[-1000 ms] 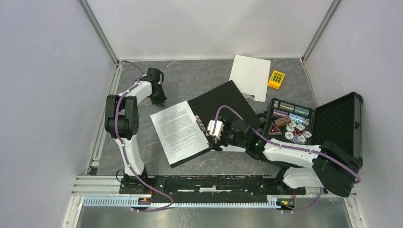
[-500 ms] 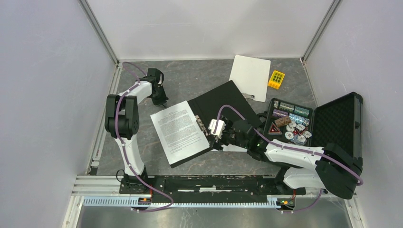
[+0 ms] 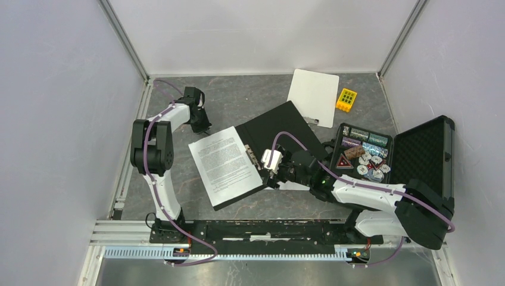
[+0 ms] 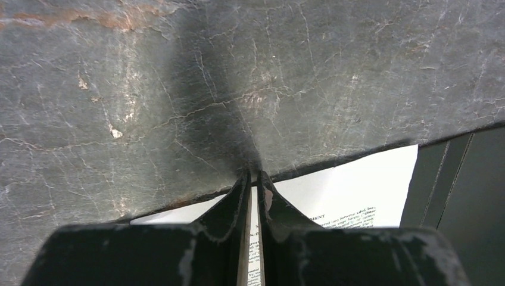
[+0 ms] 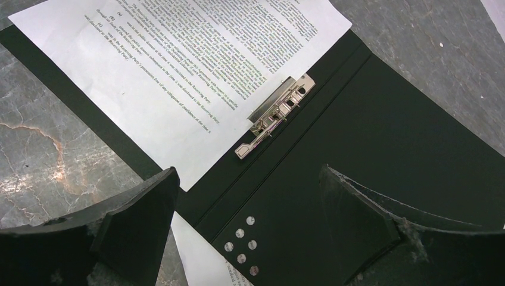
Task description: Put the files into the folder
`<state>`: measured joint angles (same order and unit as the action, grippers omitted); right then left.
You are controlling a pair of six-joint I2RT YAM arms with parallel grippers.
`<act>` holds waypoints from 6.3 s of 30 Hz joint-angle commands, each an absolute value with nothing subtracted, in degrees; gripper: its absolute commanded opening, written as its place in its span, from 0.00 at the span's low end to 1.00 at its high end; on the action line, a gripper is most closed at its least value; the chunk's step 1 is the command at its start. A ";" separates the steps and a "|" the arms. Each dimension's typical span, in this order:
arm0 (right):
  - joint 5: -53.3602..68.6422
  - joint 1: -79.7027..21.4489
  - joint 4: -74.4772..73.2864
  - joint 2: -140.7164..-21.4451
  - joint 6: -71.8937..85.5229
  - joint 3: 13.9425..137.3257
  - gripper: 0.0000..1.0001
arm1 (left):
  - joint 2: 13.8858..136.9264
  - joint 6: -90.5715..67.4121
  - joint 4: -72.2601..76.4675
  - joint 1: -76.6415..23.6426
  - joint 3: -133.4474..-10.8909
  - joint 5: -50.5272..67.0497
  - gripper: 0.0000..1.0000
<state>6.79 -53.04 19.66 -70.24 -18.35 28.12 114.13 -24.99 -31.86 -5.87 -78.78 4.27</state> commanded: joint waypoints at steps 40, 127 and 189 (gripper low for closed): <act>2.52 -66.11 25.83 -79.21 -31.81 28.15 0.94 | 108.25 -24.74 -36.16 -3.79 -76.77 2.76 0.41; 17.10 -50.89 43.87 -81.45 -51.49 21.01 0.94 | 77.80 -54.37 -38.54 -21.31 -45.79 -7.39 1.00; 9.92 -49.34 66.49 -103.00 -68.74 24.48 0.91 | 87.74 -41.05 -12.48 -22.14 -37.48 7.03 0.02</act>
